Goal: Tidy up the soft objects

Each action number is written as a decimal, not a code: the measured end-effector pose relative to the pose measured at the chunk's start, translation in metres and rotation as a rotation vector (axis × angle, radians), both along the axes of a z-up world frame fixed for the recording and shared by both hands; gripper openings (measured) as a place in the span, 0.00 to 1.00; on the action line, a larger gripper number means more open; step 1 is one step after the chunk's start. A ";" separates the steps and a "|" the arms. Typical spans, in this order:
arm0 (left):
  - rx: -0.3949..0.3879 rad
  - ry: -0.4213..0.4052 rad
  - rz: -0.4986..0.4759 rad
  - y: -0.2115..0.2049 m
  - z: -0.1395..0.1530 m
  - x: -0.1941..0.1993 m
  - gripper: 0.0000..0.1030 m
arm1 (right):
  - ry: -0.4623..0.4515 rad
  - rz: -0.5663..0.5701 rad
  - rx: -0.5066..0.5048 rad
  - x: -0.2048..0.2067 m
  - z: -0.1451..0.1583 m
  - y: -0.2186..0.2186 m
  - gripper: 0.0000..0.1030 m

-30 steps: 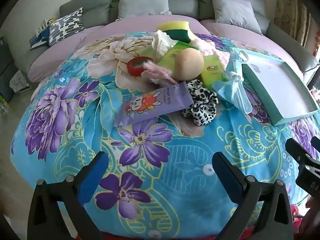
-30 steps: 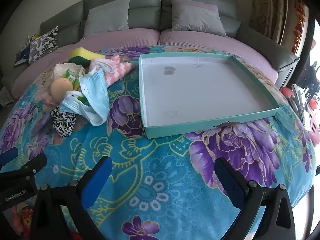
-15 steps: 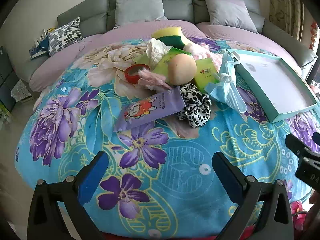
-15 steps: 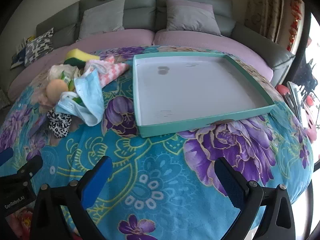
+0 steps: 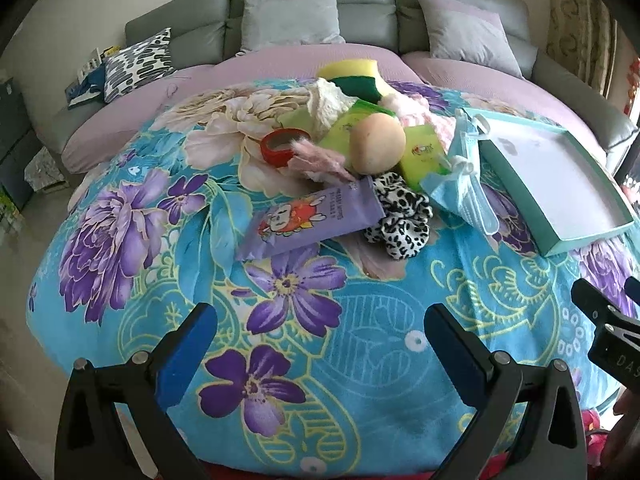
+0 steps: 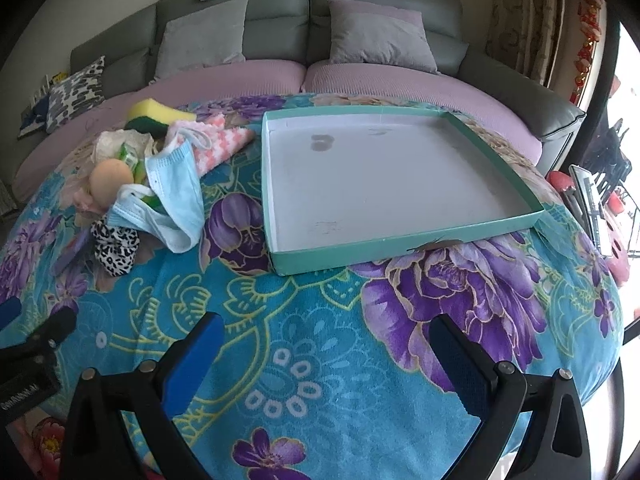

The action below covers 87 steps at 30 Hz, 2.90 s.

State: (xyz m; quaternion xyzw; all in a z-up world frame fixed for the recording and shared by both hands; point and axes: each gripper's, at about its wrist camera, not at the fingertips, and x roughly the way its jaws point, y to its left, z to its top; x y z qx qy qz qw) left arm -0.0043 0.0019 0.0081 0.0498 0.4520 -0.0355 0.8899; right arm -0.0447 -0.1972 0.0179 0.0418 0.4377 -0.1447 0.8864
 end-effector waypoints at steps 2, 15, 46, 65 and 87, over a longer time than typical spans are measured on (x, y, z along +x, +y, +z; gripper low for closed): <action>-0.005 0.012 -0.002 0.001 -0.002 0.001 1.00 | -0.003 -0.004 -0.002 0.000 0.001 0.000 1.00; -0.004 0.011 -0.001 0.004 -0.004 0.000 1.00 | 0.018 0.005 -0.017 0.004 -0.005 0.003 1.00; -0.011 0.026 -0.002 0.011 -0.008 0.000 1.00 | 0.013 0.005 -0.021 0.002 -0.005 0.004 1.00; -0.075 -0.046 -0.024 0.026 0.018 0.003 1.00 | -0.068 0.057 0.032 -0.001 0.016 0.007 1.00; 0.137 -0.037 -0.110 0.029 -0.020 0.063 0.99 | -0.005 0.261 0.126 0.083 0.005 0.054 0.87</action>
